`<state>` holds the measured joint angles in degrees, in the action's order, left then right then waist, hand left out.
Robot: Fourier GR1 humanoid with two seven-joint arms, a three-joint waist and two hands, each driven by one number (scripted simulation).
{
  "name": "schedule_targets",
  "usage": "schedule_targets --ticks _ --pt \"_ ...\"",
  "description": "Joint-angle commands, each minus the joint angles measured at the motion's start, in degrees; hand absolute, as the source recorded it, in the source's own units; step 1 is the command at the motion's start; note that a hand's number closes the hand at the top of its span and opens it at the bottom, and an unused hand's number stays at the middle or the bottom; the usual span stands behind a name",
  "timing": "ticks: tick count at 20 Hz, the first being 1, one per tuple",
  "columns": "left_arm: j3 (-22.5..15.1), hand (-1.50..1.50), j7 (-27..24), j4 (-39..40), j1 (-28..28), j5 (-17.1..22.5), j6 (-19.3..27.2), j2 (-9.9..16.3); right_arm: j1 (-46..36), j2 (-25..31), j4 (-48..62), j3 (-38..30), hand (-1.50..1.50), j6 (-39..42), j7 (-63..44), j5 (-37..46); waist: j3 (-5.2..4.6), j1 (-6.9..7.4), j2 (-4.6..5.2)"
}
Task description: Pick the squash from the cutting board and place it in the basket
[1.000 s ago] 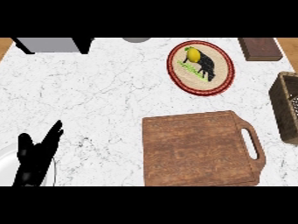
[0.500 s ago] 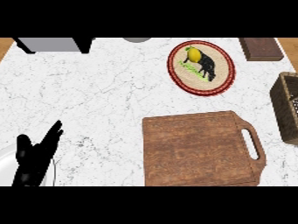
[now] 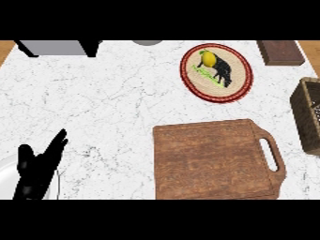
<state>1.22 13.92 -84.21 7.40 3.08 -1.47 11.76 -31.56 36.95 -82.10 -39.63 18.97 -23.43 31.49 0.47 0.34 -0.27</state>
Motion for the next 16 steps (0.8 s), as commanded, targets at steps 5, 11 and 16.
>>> schedule_targets --ticks 5,11,16 --pt "-1.09 0.00 1.99 1.13 2.12 -1.42 0.97 -2.06 -2.04 3.63 1.65 -3.30 -1.50 -1.40 -0.53 -5.08 -0.48 -0.03 0.23" --pt "-0.72 0.00 0.13 4.38 0.97 -2.09 0.69 -2.38 0.62 7.32 6.06 -11.81 -1.50 -1.95 -0.15 -10.37 -0.47 -0.55 0.23" --pt "1.54 0.00 2.83 0.40 1.64 -0.02 -0.83 -0.11 6.89 15.49 8.87 -19.40 -1.50 2.84 2.32 -13.89 -0.44 -0.92 0.11"
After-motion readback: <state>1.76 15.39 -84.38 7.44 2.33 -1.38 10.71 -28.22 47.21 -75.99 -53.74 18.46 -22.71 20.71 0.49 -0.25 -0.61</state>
